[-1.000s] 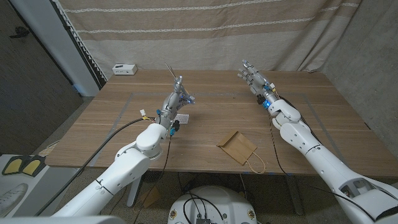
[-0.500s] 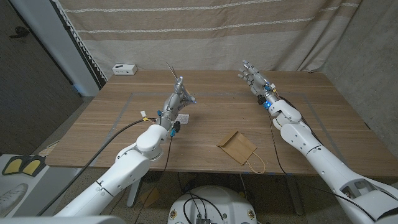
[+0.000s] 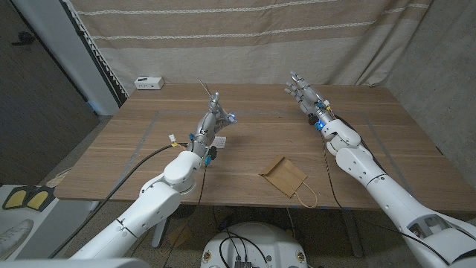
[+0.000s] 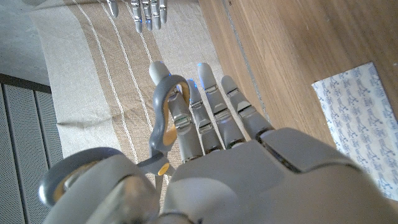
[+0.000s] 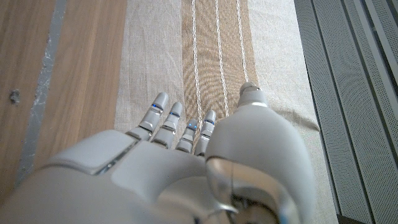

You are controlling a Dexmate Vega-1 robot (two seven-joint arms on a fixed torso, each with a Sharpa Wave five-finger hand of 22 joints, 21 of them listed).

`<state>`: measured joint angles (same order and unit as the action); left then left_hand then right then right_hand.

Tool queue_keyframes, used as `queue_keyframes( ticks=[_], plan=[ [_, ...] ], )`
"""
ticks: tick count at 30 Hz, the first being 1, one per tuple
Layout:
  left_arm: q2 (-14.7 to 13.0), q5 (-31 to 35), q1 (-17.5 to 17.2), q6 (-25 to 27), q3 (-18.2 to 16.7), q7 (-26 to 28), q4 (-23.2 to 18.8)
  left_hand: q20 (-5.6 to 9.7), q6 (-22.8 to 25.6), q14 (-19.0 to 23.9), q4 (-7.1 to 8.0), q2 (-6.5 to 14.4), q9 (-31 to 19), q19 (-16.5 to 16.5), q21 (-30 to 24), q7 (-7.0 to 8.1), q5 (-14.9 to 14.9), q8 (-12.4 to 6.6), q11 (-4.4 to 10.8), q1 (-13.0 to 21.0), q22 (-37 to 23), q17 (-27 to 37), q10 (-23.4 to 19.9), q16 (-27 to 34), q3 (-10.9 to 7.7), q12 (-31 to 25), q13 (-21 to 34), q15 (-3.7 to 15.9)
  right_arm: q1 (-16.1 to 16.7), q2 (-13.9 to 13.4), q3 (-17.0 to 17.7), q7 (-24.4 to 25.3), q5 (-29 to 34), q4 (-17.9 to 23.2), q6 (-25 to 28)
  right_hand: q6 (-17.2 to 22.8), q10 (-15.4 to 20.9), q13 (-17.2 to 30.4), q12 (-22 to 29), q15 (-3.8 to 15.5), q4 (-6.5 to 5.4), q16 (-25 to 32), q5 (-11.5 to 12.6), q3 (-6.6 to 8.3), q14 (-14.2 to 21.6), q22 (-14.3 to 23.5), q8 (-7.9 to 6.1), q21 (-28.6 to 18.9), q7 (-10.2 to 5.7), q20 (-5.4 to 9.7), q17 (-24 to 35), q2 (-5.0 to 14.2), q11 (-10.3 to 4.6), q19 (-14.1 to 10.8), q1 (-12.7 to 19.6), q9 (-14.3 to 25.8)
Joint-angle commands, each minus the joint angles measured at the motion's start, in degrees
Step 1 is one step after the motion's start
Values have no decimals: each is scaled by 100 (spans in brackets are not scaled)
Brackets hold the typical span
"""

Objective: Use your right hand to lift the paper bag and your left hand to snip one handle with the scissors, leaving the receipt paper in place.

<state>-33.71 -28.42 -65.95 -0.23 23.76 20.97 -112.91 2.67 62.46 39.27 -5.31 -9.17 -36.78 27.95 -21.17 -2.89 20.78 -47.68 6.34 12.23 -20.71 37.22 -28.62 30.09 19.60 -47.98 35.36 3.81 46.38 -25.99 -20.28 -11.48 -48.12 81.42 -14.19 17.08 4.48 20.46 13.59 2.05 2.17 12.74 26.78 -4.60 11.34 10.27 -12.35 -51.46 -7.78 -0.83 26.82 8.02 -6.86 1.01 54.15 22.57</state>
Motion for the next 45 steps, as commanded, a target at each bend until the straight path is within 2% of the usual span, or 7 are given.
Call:
queue_keyframes(
  ticks=[1,8,20,26,32,41,45],
  plan=[
    [142,-57,-39,-294,2,-36,120,153,944,-226,-16,1,5,29,17,-838,50,-79,31,-25,10,-167,-17,-165,-18,219,-239,411,1,-7,-10,4,20,18,-4,-34,-29,-4,27,524,37,22,44,-34,-22,9,-45,41,16,13,-8,30,6,-13,-5,19],
    [284,-64,-59,-532,6,-25,235,303,973,79,-60,79,6,152,-98,-854,119,-91,129,131,-23,-537,-838,-220,-70,365,-727,591,-5,-11,-15,29,23,34,22,-27,-36,-10,28,530,41,27,45,-35,-16,9,-50,53,16,12,-19,34,5,-16,-7,19],
    [464,-321,-48,-700,21,-154,342,480,1059,1066,-140,265,-56,420,-400,-835,210,-195,65,575,-191,-1060,-2443,-64,-159,466,-1377,788,-8,-29,-32,60,51,86,49,-32,-28,-16,39,526,47,30,47,-35,-20,10,-51,71,9,11,-35,39,11,-21,-10,17],
    [488,-339,-40,-736,53,-182,385,457,947,1253,-172,342,-261,426,-468,-738,219,-277,148,771,-274,-999,-2733,22,-196,249,-1174,810,20,-50,-23,95,61,150,49,-29,-32,-19,40,522,49,33,47,-36,-20,10,-53,80,4,10,-43,41,8,-25,-12,16],
    [521,-303,-27,-823,71,-187,447,440,941,1160,-181,393,-302,339,-486,-799,213,-287,194,905,-342,-932,-2606,-12,-208,150,-942,793,38,-60,-16,114,51,188,59,-44,-46,-24,39,517,54,37,48,-38,-17,11,-49,92,12,9,-53,41,11,-28,-14,16],
    [561,-270,-47,-934,80,-185,479,497,954,1156,-363,1151,-309,276,-591,-737,128,-281,224,1970,-491,-798,-2514,-26,-699,-85,-497,844,86,-80,-7,141,52,249,46,-37,-46,-29,44,520,56,38,49,-39,-23,11,-54,104,9,6,-65,46,2,-33,-18,14],
    [576,-234,-88,-864,67,-43,402,524,1186,1437,-510,1552,-287,346,-725,-627,-122,-380,371,2995,-574,-802,-2756,-20,-1137,-129,-514,886,97,-90,-13,135,77,261,16,-43,-41,-30,48,525,57,37,49,-39,-31,11,-52,111,5,6,-70,47,1,-33,-20,12]
  ],
)
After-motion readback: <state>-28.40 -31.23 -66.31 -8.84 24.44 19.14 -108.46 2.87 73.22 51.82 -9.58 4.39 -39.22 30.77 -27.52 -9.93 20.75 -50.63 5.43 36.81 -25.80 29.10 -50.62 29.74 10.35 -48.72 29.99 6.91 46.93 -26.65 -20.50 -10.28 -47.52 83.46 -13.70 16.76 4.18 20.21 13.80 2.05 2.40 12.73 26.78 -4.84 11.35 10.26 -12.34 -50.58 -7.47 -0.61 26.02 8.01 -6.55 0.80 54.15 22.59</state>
